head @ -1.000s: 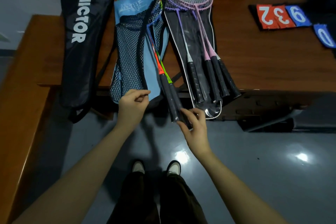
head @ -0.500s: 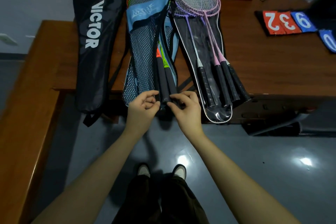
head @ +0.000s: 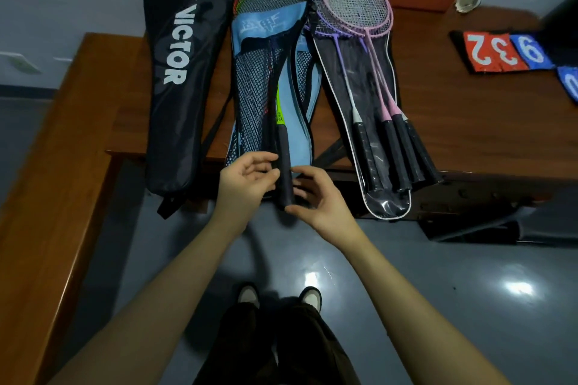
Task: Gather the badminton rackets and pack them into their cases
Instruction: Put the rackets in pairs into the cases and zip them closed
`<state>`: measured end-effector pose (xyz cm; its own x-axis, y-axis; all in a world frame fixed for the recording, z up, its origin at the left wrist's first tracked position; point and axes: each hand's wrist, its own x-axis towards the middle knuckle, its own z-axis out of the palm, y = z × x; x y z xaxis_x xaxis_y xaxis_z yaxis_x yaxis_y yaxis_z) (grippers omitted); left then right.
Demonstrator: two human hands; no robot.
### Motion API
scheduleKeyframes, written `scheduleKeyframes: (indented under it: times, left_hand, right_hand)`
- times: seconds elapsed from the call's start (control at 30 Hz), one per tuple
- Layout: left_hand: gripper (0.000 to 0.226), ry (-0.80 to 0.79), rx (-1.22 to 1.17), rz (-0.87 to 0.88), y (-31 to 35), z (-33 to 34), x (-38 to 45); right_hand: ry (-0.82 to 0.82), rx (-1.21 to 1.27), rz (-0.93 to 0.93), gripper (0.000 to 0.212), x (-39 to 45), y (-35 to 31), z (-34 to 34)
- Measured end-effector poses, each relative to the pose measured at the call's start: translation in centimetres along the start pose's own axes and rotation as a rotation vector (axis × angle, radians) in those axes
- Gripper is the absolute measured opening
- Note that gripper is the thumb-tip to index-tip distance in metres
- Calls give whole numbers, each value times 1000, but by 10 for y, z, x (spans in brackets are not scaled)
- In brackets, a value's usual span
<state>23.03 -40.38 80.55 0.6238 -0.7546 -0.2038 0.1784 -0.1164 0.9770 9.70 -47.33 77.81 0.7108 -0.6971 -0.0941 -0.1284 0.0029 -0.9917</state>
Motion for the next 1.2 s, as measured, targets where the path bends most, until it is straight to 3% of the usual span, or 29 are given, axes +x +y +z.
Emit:
scheduleKeyframes:
  times: [0.07, 0.17, 0.3, 0.43, 0.53, 0.63, 0.8, 0.97, 1.07, 1.2]
  left_hand:
    - [26, 8, 0, -11, -1, -2, -1]
    - [25, 44, -3, -35, -1, -6, -2]
    - [26, 59, -5, -65, -3, -11, -2]
    - [26, 41, 28, -46, -4, -13, -3]
    - [27, 20, 41, -11, -2, -13, -3]
    - [29, 33, 87, 24, -6, -14, -1]
    - [39, -122, 574, 356, -27, -21, -1]
    - [71, -308, 971, 416, -56, -23, 6]
    - [69, -324, 1083, 484, -66, -18, 8]
    - [70, -323, 1116, 522, -75, -12, 12]
  right_hand:
    - [8, -45, 25, 53, 1, 4, 0]
    - [49, -395, -75, 47, 3, 13, -3]
    - [61, -866, -168, 59, 4, 15, -8]
    - [-32, -1011, -166, 77, 12, 15, -19]
    - [-87, -1050, -177, 82, 21, 15, -23]
    - [20, -1009, -253, 69, 23, 14, -21]
    - [186, -925, -295, 44, 15, 25, -8]
    - [127, -883, -208, 32, 6, 42, -3]
    - [116, -795, -78, 28, 4, 56, -8]
    - [218, -675, 64, 31, 11, 62, -11]
